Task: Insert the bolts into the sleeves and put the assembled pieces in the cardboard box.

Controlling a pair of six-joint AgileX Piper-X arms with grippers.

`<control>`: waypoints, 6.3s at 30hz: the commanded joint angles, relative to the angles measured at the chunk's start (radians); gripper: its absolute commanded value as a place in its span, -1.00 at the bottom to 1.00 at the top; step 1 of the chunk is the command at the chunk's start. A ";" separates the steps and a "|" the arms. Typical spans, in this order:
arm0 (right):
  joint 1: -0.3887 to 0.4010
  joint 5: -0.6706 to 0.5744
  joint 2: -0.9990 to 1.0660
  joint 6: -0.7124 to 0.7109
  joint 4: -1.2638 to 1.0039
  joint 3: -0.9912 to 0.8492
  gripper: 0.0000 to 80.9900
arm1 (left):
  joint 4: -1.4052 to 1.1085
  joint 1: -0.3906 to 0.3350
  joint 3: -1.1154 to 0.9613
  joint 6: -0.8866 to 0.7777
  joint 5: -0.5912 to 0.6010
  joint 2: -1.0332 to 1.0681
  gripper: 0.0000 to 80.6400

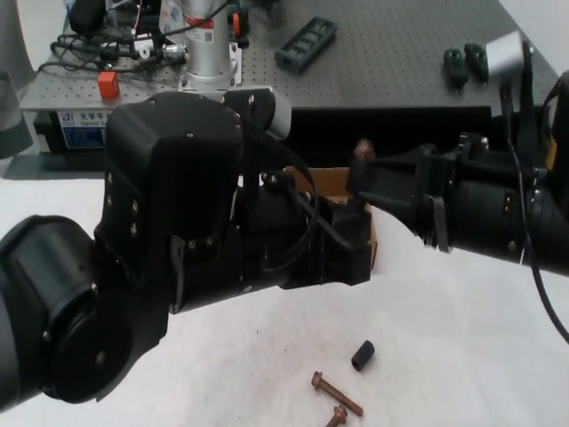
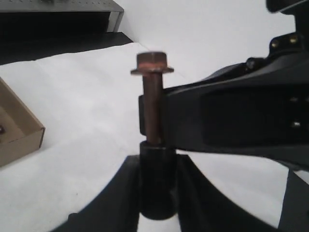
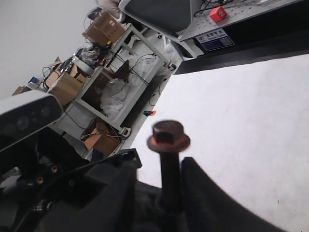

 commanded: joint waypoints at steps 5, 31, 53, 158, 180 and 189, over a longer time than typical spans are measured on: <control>-0.077 -0.043 -0.070 -0.027 0.111 -0.005 -0.05 | -0.085 0.010 -0.009 0.027 -0.124 0.007 -0.98; -0.221 0.313 -0.260 -0.271 0.910 -0.004 -0.05 | 0.759 0.187 -1.307 0.075 -0.222 1.142 -0.99; -0.012 0.313 0.251 -0.479 0.813 -0.156 -0.05 | 0.967 0.239 -1.204 0.130 -0.446 0.825 -0.63; -0.345 -0.088 -0.183 -0.009 0.092 0.107 -0.88 | 0.509 0.089 -0.430 0.274 0.219 0.372 -0.99; -0.034 0.059 -0.053 0.110 -0.251 0.085 -0.88 | -0.007 0.080 -0.022 0.159 0.336 -0.013 -0.98; -0.034 0.003 -0.053 0.104 -0.241 0.085 -0.88 | -0.004 0.080 -0.022 0.135 0.308 -0.013 -0.98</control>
